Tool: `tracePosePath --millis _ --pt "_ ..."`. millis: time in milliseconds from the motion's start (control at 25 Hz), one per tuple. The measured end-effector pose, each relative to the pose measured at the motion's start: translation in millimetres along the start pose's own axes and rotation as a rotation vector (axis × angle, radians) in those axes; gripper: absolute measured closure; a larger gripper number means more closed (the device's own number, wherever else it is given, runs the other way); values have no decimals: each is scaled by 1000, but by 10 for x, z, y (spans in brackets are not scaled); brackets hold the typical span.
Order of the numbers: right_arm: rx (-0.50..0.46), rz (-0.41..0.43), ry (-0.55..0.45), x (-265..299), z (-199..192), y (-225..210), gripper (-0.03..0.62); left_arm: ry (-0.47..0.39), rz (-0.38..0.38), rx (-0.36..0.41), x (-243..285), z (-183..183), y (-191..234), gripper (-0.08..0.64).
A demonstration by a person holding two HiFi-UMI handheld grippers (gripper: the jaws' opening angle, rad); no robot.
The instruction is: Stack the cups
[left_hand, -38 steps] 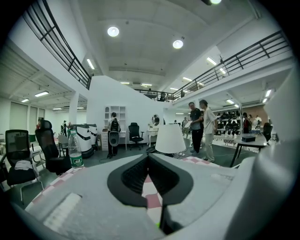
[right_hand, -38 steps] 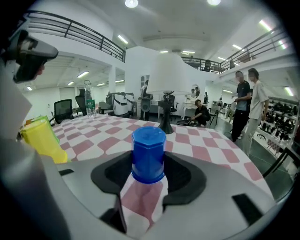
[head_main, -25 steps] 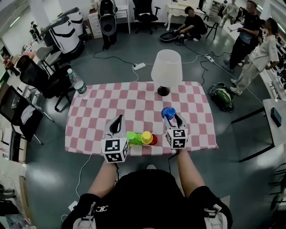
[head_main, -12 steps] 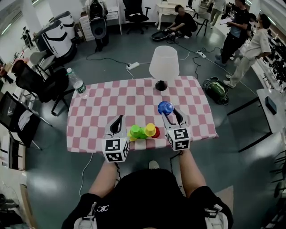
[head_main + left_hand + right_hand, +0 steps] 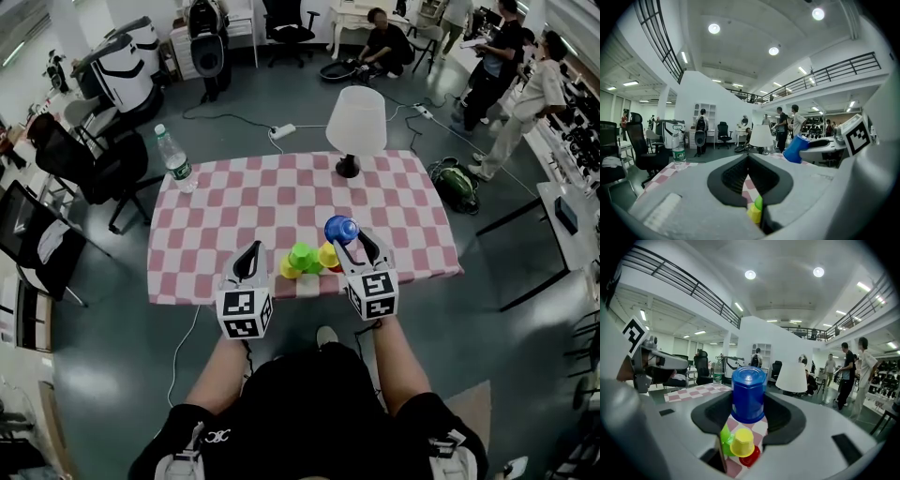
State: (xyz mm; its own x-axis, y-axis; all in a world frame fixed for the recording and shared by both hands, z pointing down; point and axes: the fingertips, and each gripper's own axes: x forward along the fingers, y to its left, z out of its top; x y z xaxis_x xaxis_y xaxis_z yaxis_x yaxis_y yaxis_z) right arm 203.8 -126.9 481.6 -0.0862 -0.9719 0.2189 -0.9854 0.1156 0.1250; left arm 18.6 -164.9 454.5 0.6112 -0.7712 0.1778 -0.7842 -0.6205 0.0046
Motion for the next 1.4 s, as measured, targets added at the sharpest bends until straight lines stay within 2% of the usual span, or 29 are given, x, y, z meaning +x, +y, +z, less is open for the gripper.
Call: tracePosePath --millis 280,400,880,1400 --pt "29 52 62 86 -205 326 382 17 15 -7 -180 -128 181 545" --pt "53 59 88 144 -296 378 382 19 27 -16 -209 -148 275 545" --pt "53 88 165 333 -567 566 382 37 51 -18 -267 -247 442 545" --pt "55 44 227 520 -830 551 380 59 76 -25 -333 -323 587 545"
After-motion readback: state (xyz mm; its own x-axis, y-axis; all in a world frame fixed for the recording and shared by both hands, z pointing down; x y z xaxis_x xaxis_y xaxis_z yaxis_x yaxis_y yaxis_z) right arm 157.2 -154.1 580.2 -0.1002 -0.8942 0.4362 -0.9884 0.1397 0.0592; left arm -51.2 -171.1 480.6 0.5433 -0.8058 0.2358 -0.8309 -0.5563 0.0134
